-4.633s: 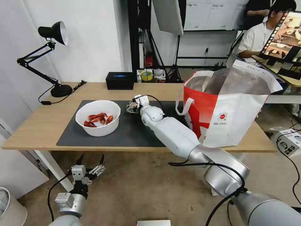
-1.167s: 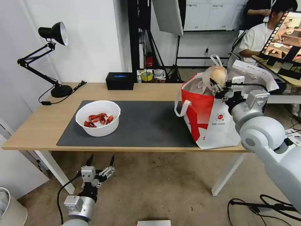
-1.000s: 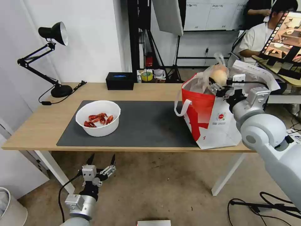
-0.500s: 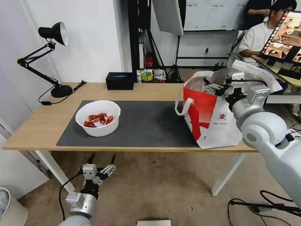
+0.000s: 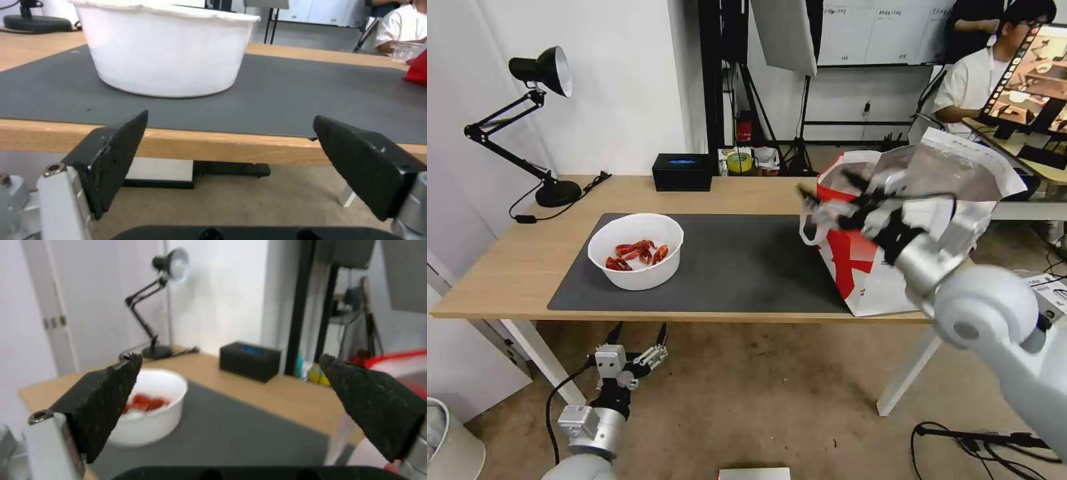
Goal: Pick up the trash from the table and place it into the takeout bag.
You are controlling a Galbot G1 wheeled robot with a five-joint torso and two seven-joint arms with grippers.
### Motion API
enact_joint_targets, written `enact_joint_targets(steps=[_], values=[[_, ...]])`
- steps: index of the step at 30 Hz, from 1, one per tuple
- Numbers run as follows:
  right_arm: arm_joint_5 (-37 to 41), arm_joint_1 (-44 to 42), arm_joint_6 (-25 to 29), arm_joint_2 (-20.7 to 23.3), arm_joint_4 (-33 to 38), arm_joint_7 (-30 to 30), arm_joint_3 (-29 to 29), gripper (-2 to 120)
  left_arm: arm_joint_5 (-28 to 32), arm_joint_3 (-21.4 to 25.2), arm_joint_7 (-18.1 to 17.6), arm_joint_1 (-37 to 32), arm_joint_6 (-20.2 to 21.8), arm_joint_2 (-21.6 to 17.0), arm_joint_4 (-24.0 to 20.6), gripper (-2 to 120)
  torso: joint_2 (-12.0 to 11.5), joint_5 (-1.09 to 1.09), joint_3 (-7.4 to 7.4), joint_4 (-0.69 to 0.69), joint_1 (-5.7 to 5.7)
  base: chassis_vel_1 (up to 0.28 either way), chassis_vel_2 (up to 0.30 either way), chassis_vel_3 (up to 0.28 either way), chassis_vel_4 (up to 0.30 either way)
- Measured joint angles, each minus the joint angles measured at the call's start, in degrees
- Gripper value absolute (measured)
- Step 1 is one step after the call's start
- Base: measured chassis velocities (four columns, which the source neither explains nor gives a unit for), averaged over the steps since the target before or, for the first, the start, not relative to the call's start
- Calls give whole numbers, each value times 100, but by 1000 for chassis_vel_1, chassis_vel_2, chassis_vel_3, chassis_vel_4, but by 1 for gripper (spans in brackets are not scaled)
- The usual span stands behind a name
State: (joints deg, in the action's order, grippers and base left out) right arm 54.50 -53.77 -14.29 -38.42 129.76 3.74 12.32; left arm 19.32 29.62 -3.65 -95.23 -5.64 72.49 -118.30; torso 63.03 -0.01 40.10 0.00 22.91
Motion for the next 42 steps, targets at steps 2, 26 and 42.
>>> enact_joint_targets(steps=[2,26,42], values=[[-140,-171,26,-38,51,29,-41,100,1,1,0,1,0,5,0,100,0,0,0,0,0,0,0,0,0],[-2766,-2938,1150,-1163,-284,2076,-324,100,0,33,5,20,-25,51,68,100,0,0,0,0,0,0,0,0,0],[-2753,-3093,935,-1255,-350,2523,-460,100,-17,66,17,-86,-89,69,47,100,0,0,0,0,0,0,0,0,0]])
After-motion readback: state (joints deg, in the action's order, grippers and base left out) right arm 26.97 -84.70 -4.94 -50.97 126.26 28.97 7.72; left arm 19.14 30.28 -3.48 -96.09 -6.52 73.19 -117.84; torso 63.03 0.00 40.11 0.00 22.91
